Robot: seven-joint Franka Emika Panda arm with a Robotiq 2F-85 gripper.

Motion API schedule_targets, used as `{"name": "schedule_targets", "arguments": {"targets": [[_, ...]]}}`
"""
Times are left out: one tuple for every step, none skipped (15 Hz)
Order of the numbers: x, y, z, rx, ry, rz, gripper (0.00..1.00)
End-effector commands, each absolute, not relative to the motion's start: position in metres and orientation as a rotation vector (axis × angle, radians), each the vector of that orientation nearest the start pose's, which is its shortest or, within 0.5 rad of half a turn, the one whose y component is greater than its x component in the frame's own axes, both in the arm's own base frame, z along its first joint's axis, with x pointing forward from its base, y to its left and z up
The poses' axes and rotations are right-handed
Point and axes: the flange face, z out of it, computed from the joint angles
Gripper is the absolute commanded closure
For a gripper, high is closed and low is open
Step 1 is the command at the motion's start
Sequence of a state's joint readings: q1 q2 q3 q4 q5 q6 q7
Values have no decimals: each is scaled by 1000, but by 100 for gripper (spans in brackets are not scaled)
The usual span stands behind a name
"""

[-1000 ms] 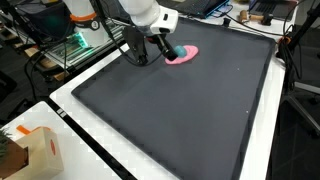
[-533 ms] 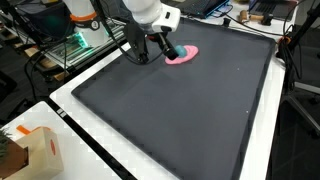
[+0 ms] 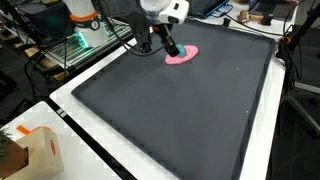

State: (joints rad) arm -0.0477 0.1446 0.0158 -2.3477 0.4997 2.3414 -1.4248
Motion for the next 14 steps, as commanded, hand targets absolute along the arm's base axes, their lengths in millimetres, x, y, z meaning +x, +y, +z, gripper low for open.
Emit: {"name": "schedule_targets", "arguments": {"targets": [[490,-6,271,-2507,-1330,-54,65],[490,-3,276,-2517,-1325,-44,65],[491,0,280,-2525,-1323,-37,65],[492,3,285,-2528,-1322,-31,65],[492,5,290,-2536,-1317,-26,65],[493,7,294,-2537,-1315,-24,65],[494,10,298,-2547,-1309,-17,65],[494,12,303,-2549,-1308,-14,65],[495,15,308,-2552,-1302,-7,65],[495,16,312,-2555,-1299,-1,65],[496,18,318,-2558,-1289,3,65],[496,20,324,-2566,-1276,11,65],[497,23,330,-2569,-1265,17,65],[498,27,338,-2579,-1242,21,65]]}}
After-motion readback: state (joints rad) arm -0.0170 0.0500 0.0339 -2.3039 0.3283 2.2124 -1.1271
